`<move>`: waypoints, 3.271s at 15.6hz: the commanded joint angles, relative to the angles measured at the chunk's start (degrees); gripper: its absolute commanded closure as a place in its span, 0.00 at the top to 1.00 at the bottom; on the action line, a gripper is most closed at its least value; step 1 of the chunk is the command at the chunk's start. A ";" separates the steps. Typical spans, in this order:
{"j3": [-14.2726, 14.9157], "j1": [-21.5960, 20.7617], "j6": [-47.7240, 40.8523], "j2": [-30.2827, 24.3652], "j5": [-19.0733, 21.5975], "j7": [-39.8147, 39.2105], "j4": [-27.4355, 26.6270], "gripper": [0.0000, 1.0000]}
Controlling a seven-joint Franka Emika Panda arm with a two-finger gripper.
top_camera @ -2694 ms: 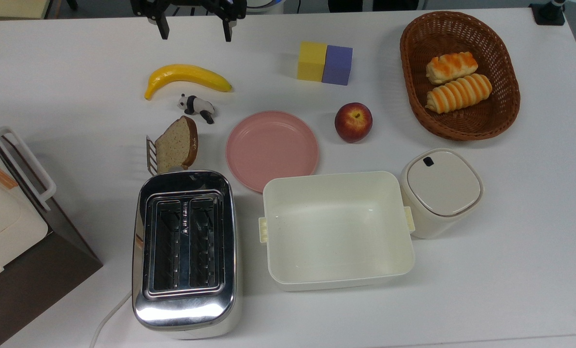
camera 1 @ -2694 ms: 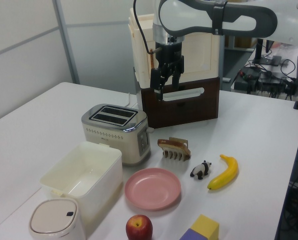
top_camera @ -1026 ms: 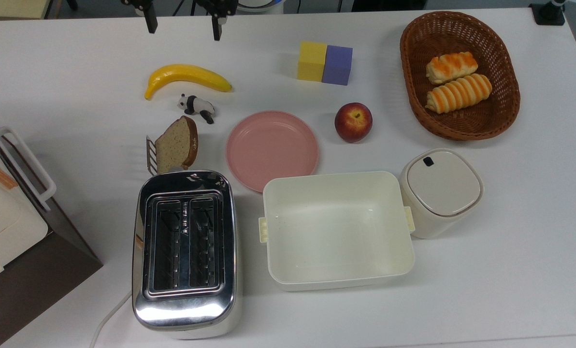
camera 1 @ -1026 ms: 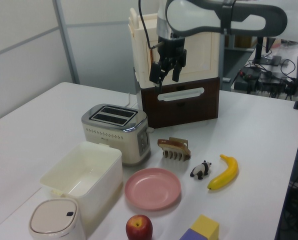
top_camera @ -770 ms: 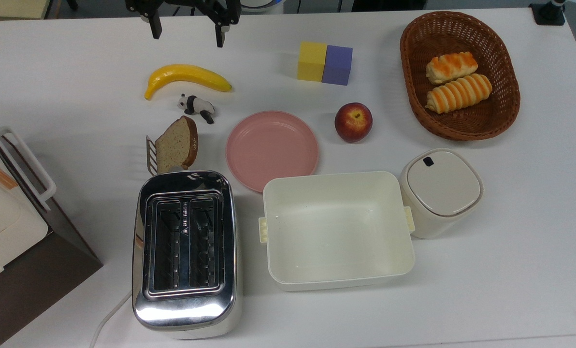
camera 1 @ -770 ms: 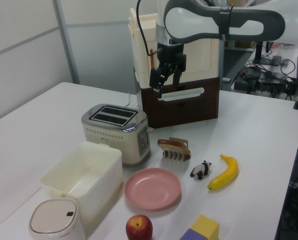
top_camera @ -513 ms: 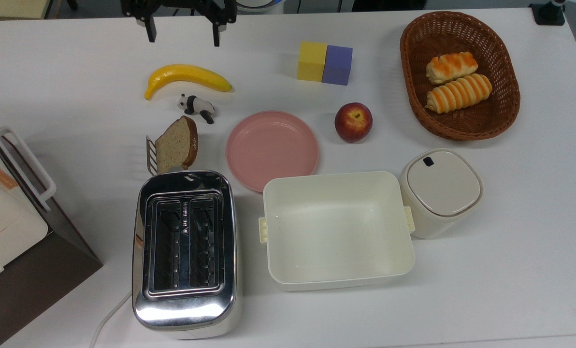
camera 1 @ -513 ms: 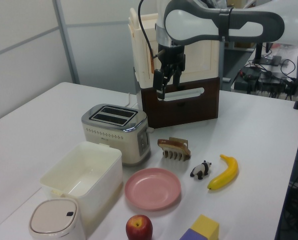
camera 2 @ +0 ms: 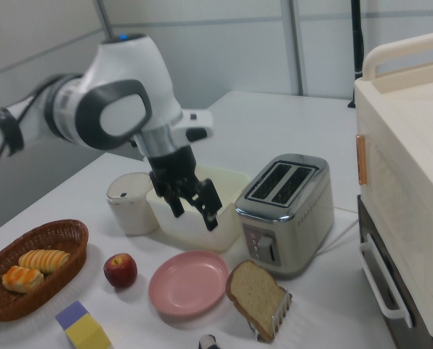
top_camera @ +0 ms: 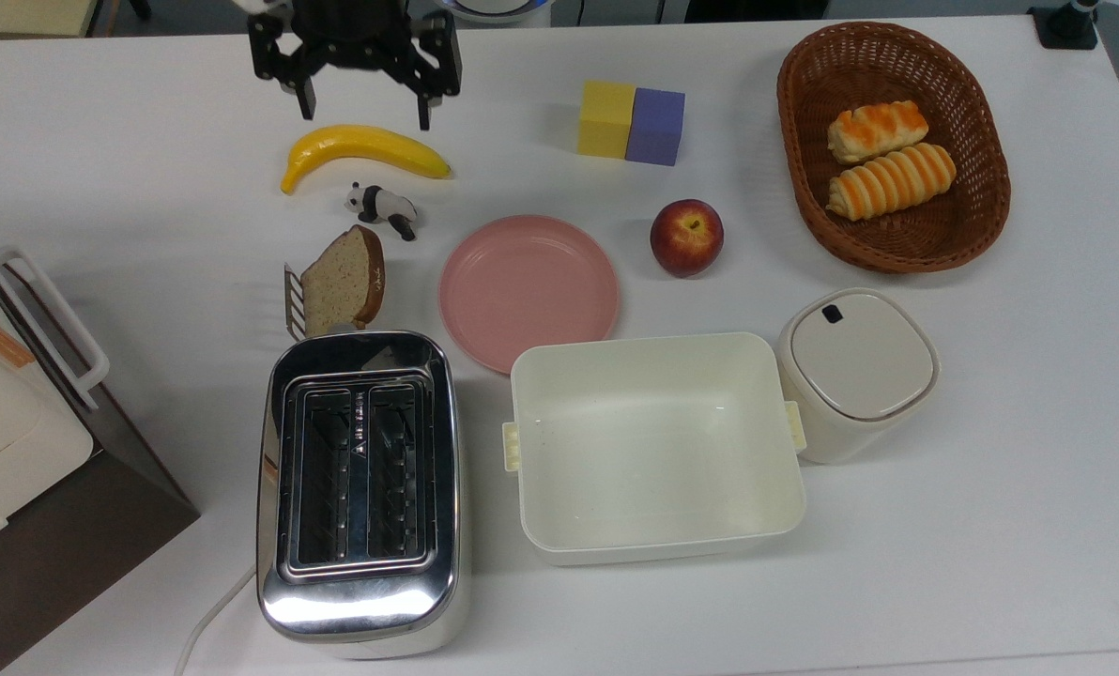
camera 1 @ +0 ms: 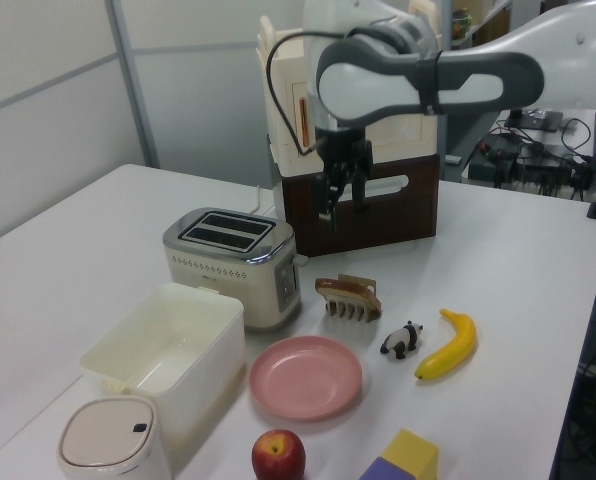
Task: Put the bread in the toaster
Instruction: 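Move the gripper over the bread slice in the metal rack and lower, then close the gripper on the bread slice's crust edge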
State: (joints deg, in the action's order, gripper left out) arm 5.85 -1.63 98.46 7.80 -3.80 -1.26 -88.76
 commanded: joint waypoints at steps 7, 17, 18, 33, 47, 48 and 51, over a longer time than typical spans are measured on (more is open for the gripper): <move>0.30 0.04 10.17 7.31 -10.86 5.39 -7.74 1.00; 1.00 -0.04 12.63 11.10 -13.60 5.57 -7.65 1.00; 1.00 0.04 12.90 11.53 -13.69 5.57 -7.65 1.00; 0.47 -0.22 14.92 13.38 -15.27 5.66 -7.12 0.51; 0.30 -0.04 15.01 11.63 -14.57 7.59 -5.19 0.00; 0.39 0.04 15.01 11.19 -14.48 7.68 -5.02 0.00; 1.00 0.13 14.83 8.38 -14.48 7.76 -4.84 0.00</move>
State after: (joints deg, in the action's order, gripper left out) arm 6.29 -1.39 112.35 20.18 -18.07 5.38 -92.12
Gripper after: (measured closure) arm 0.868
